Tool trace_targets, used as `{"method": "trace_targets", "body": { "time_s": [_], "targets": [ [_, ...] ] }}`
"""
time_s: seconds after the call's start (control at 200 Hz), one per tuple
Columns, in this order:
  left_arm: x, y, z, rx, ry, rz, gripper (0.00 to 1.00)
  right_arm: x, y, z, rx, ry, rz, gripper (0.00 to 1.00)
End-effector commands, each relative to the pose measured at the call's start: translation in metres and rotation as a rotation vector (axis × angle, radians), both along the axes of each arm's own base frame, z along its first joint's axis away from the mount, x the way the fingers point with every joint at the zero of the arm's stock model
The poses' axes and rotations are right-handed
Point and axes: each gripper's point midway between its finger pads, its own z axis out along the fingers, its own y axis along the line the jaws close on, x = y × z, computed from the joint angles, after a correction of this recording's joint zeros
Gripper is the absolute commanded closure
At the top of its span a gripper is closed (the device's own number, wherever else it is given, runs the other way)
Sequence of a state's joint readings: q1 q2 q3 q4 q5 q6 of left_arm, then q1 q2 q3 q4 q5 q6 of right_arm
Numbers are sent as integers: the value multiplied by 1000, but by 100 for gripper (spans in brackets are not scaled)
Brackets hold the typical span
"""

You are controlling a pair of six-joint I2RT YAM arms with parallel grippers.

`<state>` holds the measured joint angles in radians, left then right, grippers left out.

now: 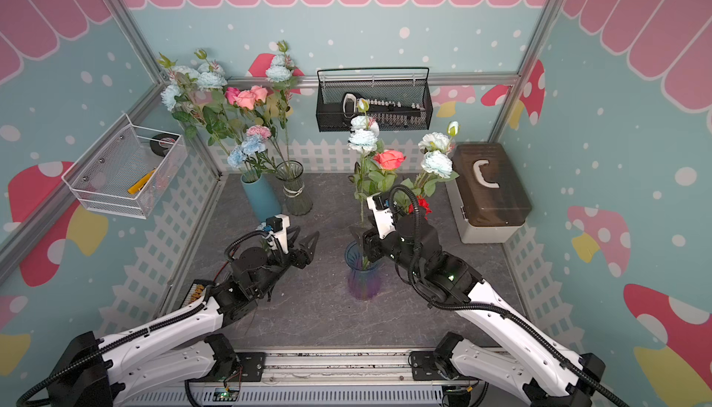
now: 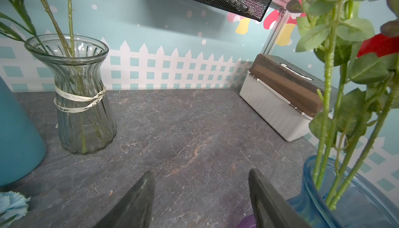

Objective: Pick out blue flowers from the vase
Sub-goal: Pick up the flower from the vase.

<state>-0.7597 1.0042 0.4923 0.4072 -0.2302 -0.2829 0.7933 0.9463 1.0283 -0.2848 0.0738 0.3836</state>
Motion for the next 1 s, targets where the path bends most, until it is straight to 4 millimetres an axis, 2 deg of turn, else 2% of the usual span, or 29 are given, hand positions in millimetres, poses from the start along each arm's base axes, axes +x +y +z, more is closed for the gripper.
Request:
{"method": "trace_targets", "body": {
  "time_s": [0.0,0.21,0.325,0.465,0.655,0.996],
  "targets": [
    [-4,-2,13,-29,-54,-32,31,10,-7,7,33,-30,-84,44],
    [-7,0,12,-22,-57,-36,31,21,-6,-4,-9,-22,-141,44],
    [-8,-1,12,-27,-59,-42,30,29,-4,-11,-39,-12,-167,53],
    [-8,-6,11,-39,-55,-65,30,36,-7,-17,-66,-10,-218,55],
    [-11,-17,12,-58,-59,-120,30,40,-11,-23,-82,-11,-267,58],
    [-13,-19,13,-59,-61,-129,30,42,-1,-31,-108,-1,-269,62]
  ]
}}
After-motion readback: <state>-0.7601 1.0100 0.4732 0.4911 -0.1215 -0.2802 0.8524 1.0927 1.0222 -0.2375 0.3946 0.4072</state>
